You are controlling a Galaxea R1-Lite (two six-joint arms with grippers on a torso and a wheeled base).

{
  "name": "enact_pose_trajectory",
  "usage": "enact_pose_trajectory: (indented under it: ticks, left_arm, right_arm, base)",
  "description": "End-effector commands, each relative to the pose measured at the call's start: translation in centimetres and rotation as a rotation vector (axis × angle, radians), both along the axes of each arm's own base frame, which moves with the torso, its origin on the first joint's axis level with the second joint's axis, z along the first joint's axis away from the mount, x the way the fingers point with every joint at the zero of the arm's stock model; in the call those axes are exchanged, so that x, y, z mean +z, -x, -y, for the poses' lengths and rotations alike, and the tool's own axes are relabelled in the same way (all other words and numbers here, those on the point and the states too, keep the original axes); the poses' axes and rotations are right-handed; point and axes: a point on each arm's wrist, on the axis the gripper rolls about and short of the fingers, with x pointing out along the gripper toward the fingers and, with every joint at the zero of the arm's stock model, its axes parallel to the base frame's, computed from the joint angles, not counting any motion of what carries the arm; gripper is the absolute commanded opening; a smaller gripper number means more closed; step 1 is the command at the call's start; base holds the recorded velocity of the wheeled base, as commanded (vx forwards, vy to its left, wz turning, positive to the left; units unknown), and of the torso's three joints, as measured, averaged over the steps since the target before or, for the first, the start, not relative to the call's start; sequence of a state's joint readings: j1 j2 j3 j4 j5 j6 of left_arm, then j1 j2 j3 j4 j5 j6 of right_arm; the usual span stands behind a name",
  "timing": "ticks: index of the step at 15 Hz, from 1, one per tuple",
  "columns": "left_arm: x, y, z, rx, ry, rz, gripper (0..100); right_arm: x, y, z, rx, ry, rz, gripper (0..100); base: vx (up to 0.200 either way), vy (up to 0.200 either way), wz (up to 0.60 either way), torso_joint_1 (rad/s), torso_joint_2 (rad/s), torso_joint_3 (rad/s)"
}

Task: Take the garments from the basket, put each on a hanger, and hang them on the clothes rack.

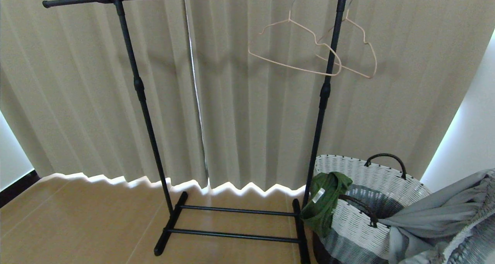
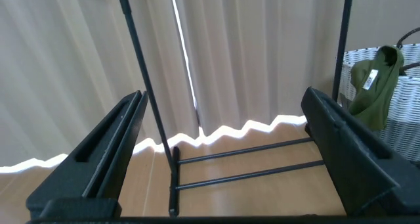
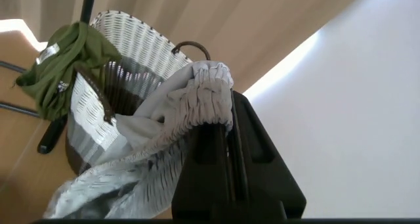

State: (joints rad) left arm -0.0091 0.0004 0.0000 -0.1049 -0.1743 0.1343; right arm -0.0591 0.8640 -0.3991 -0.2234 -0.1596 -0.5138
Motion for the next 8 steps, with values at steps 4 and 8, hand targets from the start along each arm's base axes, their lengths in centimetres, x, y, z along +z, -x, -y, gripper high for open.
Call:
enact_pose_trajectory:
  ticks: [4, 8]
  left_arm:
    - [0.01, 0.0, 0.0, 0.0, 0.004, 0.001, 100]
    - [0.01, 0.0, -0.01, 0.001, 0.018, -0.002, 100]
  right_arm:
    - [-0.4, 0.05, -0.04, 0.005, -0.001, -0.013, 0]
    - [-0.46, -0.08, -0.13, 0.047, -0.011, -0.019, 0]
  base:
    - [0.0, 0.2, 0.0, 0.001, 0.0, 0.002]
    - [0.0, 0.2, 0.0, 0.004, 0.0, 0.002]
